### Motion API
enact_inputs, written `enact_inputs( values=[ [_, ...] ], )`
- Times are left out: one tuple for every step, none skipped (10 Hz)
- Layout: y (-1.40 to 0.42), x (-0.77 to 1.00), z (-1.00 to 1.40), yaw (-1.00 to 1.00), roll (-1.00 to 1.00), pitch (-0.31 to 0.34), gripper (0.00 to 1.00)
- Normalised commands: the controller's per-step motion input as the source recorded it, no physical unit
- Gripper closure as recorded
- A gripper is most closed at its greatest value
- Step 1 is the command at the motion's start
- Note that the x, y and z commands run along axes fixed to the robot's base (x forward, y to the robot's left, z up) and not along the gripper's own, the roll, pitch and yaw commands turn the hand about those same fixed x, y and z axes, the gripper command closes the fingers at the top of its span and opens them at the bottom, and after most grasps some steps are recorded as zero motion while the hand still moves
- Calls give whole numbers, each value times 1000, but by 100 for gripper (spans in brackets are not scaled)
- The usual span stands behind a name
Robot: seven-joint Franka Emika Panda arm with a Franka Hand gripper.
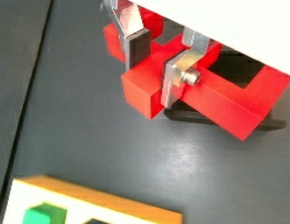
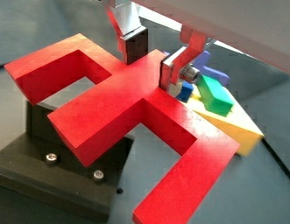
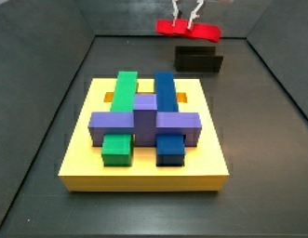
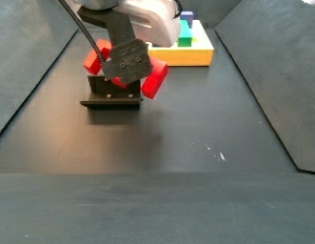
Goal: Pick up the red object. Move up. Place the red object on the fixture. Regrasp the red object. Move to above the board. Insert the red object.
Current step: Place the red object on the fixture.
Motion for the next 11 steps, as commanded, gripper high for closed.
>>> enact_inputs(
  values=[
    [0, 271, 29, 623, -171, 134, 100],
    [0, 266, 37, 629, -163, 131, 100],
    [-6, 283, 23, 643, -97, 140, 100],
    [-49, 351, 37, 637, 0, 189, 100],
    [-34, 394, 26, 614, 0, 200, 100],
    [0, 249, -9, 626, -234, 106, 100],
    [0, 140, -54, 617, -414, 97, 100],
    [0, 31, -66, 651, -531, 106, 100],
    [0, 57, -86, 646, -580, 97, 100],
    [0, 83, -129, 600, -554, 117, 100],
    [0, 77, -229, 477, -463, 63, 100]
  ],
)
